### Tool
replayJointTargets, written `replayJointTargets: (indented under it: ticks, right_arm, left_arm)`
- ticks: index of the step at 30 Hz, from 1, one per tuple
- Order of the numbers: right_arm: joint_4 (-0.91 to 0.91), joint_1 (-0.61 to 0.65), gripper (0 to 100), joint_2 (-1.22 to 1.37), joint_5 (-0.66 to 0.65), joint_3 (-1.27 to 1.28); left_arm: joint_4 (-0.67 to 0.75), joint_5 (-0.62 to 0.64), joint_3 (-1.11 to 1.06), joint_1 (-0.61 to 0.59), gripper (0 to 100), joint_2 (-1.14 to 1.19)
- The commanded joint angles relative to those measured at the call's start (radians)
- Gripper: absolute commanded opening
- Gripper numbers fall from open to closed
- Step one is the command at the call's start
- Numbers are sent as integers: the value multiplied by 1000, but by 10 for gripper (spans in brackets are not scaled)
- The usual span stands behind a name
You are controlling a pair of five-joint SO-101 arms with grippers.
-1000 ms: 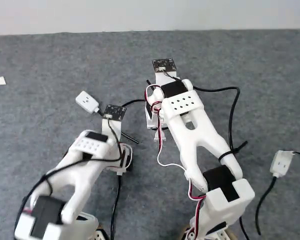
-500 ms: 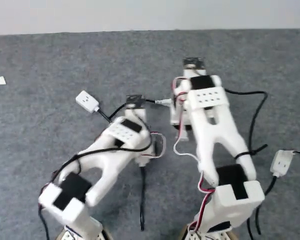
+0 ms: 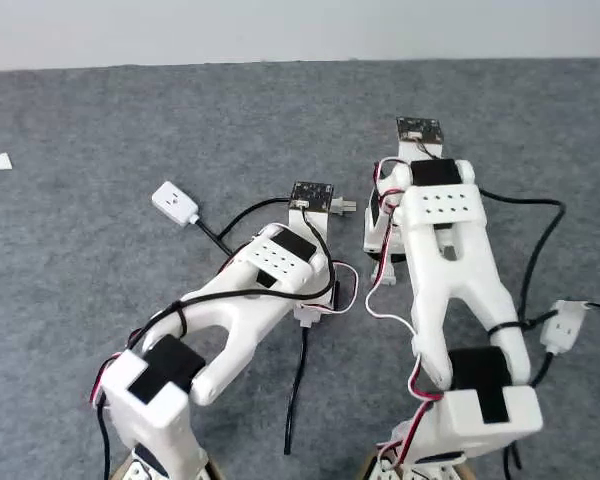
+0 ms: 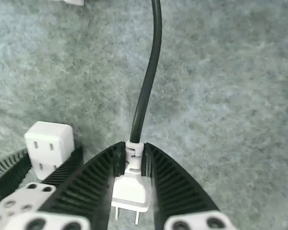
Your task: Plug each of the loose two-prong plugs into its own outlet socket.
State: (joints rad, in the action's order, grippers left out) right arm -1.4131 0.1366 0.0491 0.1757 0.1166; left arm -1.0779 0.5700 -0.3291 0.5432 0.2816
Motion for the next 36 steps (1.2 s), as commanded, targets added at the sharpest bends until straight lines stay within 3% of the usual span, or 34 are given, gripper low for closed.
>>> replayJointTargets:
  ticks: [1, 7, 17, 20, 26, 31, 36]
  right_arm:
    - [61, -35, 8, -79, -11, 20]
    - [97, -87, 8, -88, -9, 23]
    - [136, -90, 8, -87, -18, 104]
    - [156, -90, 8, -87, -20, 121]
    - [156, -85, 8, -87, -34, 124]
    - [182, -84, 8, -87, -35, 137]
    - [222, -59, 8, -87, -37, 153]
  left_arm:
    - [35, 38, 93, -6, 70, 28]
    - [26, 69, 272, -66, 70, 150]
    - [-143, 95, 527, -133, 73, 358]
    - [-158, 101, 530, -150, 125, 354]
    - [-236, 100, 529, -147, 397, 341]
    - [-281, 95, 496, -149, 393, 259]
    - [-221, 38, 286, -149, 393, 49]
